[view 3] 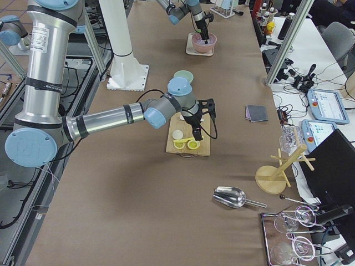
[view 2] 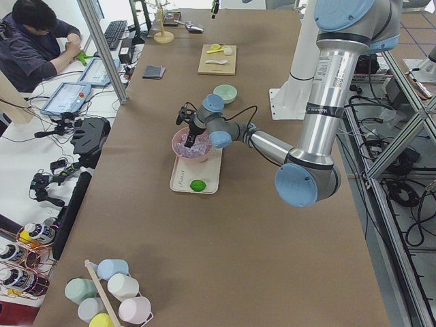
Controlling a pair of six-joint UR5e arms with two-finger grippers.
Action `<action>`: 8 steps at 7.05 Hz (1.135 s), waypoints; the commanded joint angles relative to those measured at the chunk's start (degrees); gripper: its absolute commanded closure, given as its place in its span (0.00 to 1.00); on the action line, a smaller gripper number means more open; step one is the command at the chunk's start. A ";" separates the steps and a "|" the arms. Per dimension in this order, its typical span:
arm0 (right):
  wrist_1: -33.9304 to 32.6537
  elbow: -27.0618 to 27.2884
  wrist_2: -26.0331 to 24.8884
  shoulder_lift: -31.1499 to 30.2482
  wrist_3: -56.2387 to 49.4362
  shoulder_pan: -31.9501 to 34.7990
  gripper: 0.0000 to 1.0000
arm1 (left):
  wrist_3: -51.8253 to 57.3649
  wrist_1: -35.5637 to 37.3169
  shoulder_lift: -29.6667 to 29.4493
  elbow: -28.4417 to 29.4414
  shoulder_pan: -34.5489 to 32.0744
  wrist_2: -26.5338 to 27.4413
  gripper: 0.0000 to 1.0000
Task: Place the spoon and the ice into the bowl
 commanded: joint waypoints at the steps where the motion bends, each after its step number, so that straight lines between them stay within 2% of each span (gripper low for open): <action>1: 0.09 0.00 -0.01 0.01 0.00 -0.19 0.00 | 0.17 0.01 -0.11 0.40 0.03 0.00 0.27; 3: 0.09 0.00 -0.01 0.01 0.00 -0.36 0.00 | 0.17 0.01 -0.28 0.58 0.03 0.00 0.33; 5: 0.09 0.00 -0.01 0.01 0.00 -0.45 0.00 | 0.17 0.01 -0.28 0.58 0.03 0.09 0.51; 6: 0.09 0.00 -0.01 0.01 -0.08 -0.54 0.00 | 0.17 0.01 -0.11 0.31 0.03 0.09 0.70; 8: 0.09 0.00 0.08 0.01 -0.09 -0.54 0.00 | 0.34 -0.17 0.42 -0.65 -0.14 0.00 1.00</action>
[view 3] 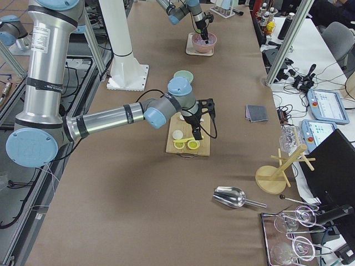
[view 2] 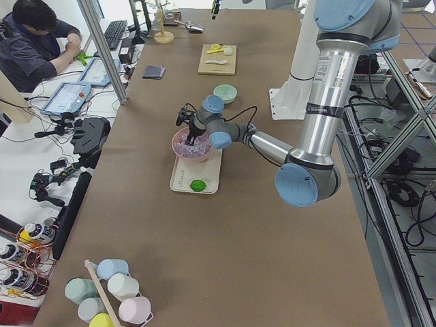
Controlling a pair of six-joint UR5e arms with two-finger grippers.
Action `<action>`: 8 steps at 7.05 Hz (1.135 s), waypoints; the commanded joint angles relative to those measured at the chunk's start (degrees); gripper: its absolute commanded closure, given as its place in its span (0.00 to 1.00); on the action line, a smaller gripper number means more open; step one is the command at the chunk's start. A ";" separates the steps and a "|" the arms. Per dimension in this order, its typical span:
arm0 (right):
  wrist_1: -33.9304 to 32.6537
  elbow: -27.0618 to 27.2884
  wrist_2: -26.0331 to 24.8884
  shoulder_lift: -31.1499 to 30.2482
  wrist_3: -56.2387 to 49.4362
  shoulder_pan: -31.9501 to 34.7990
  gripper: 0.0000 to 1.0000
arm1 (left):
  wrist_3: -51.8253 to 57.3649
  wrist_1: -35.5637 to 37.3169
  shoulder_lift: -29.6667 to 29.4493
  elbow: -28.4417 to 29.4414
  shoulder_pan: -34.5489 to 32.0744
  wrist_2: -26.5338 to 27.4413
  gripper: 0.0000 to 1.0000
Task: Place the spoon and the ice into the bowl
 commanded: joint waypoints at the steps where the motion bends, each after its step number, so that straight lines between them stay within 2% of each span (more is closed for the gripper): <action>1: 0.00 0.00 0.03 0.00 -0.01 -0.02 0.00 | 0.18 -0.10 1.13 -2.41 -0.23 -0.33 1.00; 4: 0.09 0.00 0.12 0.00 -0.01 -0.11 0.00 | -3.48 -0.10 1.41 -11.01 -0.50 -1.82 1.00; 6: 0.09 0.00 0.12 -0.09 -0.01 -0.20 0.00 | -15.32 -0.45 -3.48 -11.30 0.81 -1.65 1.00; 7: 0.09 0.00 0.21 -0.09 0.08 -0.28 0.00 | -18.85 -0.45 -5.87 -11.22 4.65 -0.78 1.00; 8: 0.09 0.00 0.21 -0.09 0.08 -0.46 0.00 | -21.06 -0.45 -8.85 -10.61 10.08 3.49 1.00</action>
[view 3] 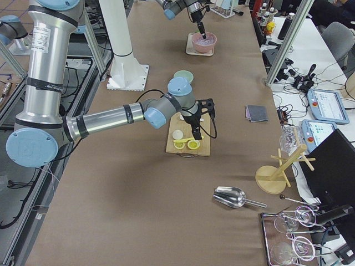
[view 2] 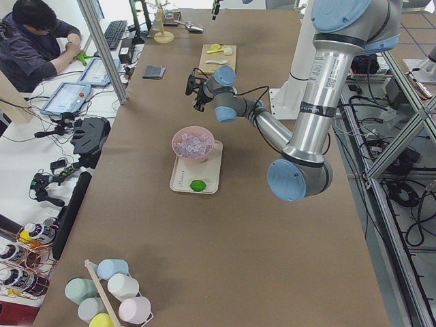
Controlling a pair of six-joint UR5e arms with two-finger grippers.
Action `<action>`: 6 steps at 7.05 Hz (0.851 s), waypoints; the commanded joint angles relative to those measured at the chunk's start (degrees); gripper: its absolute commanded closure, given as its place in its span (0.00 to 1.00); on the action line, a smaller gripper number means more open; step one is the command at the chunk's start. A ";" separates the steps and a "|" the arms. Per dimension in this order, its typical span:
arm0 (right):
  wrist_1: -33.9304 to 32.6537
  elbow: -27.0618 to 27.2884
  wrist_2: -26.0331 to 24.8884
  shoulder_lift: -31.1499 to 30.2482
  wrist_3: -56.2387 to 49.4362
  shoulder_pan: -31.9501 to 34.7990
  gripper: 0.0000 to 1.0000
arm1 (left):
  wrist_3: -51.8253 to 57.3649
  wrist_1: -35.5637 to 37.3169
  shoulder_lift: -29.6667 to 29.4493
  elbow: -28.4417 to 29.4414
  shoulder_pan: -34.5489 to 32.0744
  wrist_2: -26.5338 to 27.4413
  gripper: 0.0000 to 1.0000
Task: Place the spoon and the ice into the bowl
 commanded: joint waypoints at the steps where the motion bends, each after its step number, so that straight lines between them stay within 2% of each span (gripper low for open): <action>1: 0.00 0.00 0.03 0.08 0.03 -0.41 0.00 | -4.50 0.07 -5.40 1.06 13.49 11.72 1.00; 2: 0.00 0.00 0.03 0.08 -0.06 -0.42 0.00 | -4.59 0.08 -7.86 2.89 18.71 18.50 1.00; 3: 0.00 0.00 0.03 -0.01 -0.06 -0.59 0.00 | -5.38 -0.10 -10.14 6.39 21.45 21.96 1.00; 6: 0.09 0.00 0.03 0.08 0.03 -0.77 0.00 | -7.85 -0.01 -14.55 12.92 23.06 25.14 1.00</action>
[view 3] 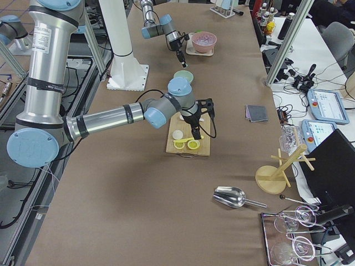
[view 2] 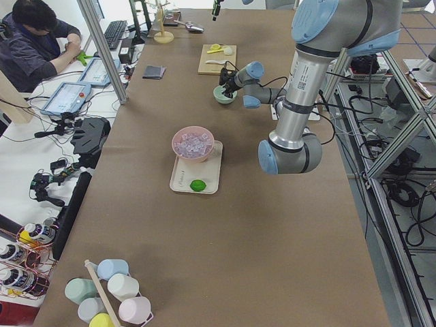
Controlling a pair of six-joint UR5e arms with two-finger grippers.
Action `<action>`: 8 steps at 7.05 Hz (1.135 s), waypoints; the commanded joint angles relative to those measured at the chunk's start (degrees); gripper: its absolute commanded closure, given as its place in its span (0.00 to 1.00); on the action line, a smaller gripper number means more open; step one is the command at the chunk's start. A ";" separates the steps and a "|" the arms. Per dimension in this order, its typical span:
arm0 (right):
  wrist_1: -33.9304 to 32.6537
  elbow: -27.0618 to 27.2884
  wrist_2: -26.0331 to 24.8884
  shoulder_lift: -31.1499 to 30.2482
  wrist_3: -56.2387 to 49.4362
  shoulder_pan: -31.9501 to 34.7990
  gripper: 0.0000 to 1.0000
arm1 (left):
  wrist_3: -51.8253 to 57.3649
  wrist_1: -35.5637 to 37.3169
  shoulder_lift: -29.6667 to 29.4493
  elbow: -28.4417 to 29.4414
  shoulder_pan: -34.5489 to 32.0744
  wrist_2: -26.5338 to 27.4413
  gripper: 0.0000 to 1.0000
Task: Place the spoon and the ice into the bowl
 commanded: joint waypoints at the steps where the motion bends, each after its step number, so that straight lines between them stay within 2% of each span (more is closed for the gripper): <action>1: -0.02 0.00 0.00 0.21 0.01 -0.08 0.00 | -0.35 -0.12 -1.38 2.22 0.71 1.77 0.97; 2: -0.02 0.00 -0.09 0.21 0.01 -0.26 0.00 | -0.27 -0.12 -1.39 2.22 0.71 1.68 0.50; 3: 0.07 0.00 -0.09 0.39 0.01 -0.43 0.00 | -0.18 -0.12 -1.30 2.65 1.41 1.77 0.13; 4: 0.07 0.00 -0.09 0.56 0.10 -0.78 0.00 | -0.09 -0.03 -1.39 3.00 1.42 1.86 0.05; 5: 0.07 0.00 -0.09 1.08 0.10 -1.22 0.00 | 0.09 -0.03 -1.39 2.49 1.42 1.95 0.03; 7: -0.02 0.00 -1.48 3.89 5.60 -3.76 0.01 | 2.62 0.58 0.01 -5.99 -1.28 0.90 0.03; 8: -0.02 0.09 -3.93 5.38 9.55 -6.56 0.02 | 5.68 2.41 3.15 -10.05 -5.05 -3.89 0.02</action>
